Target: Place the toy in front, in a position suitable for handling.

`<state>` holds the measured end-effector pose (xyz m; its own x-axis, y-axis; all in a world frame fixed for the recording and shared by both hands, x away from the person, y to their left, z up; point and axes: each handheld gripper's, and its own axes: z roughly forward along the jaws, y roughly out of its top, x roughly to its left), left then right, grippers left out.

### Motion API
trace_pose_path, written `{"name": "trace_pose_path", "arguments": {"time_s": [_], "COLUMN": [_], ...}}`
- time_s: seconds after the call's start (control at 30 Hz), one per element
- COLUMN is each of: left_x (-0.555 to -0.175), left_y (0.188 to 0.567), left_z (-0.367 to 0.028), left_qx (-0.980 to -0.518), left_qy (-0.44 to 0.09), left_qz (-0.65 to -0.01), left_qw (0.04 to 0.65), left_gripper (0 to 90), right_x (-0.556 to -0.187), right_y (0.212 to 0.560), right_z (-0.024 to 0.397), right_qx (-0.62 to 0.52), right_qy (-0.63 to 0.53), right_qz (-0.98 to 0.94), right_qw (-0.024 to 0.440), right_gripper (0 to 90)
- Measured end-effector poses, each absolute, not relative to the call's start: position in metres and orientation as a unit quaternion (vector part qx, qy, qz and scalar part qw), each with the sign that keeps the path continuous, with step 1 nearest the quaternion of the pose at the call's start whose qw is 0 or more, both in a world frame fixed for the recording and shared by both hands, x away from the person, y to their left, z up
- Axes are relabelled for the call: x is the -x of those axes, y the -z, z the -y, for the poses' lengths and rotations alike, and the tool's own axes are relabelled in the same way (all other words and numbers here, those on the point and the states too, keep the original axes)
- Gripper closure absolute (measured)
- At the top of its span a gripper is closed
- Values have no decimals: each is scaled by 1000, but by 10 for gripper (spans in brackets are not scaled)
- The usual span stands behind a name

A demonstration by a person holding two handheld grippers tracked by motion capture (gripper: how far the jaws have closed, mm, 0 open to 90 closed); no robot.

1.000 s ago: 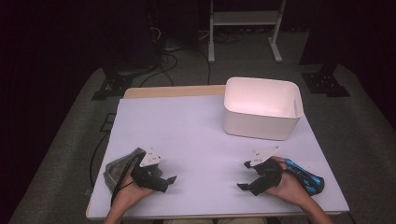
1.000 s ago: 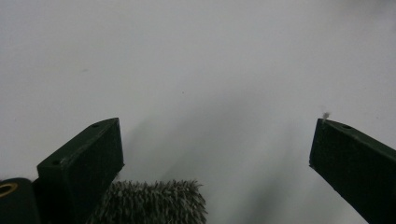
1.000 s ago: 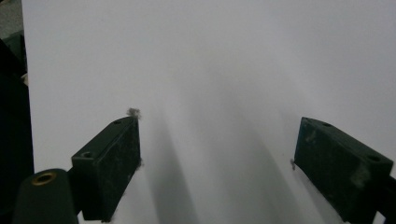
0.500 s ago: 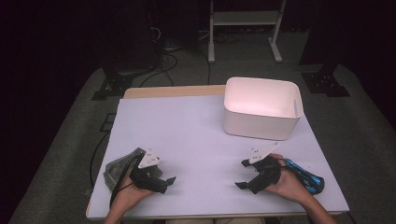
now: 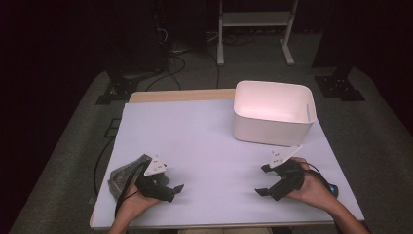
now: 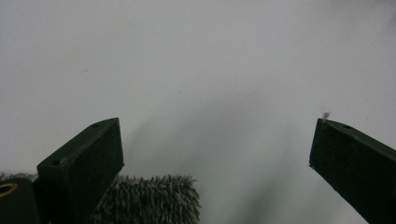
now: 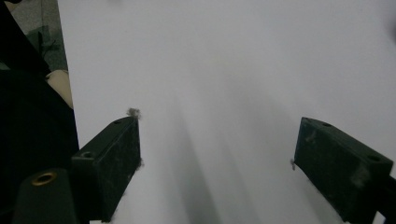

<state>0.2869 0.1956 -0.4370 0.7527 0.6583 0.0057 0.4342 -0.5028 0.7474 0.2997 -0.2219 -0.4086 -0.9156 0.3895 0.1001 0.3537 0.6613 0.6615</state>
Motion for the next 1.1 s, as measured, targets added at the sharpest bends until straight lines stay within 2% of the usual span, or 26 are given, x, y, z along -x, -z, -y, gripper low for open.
{"name": "trace_pose_path", "arguments": {"time_s": [0.53, 1.1], "left_x": [-287, -286], "left_y": [436, 436], "left_z": [-197, -196], "left_qx": [-855, -856], "left_qy": [-150, -153], "left_qz": [-319, -318], "left_qw": [381, 378], "left_gripper": [24, 24], "right_x": [-297, -288], "right_y": [390, 393], "right_z": [258, 305], "right_qx": [-228, -272], "right_qy": [-343, -315], "right_qz": [-910, -907], "right_qw": [40, 64], "right_gripper": [133, 133]}}
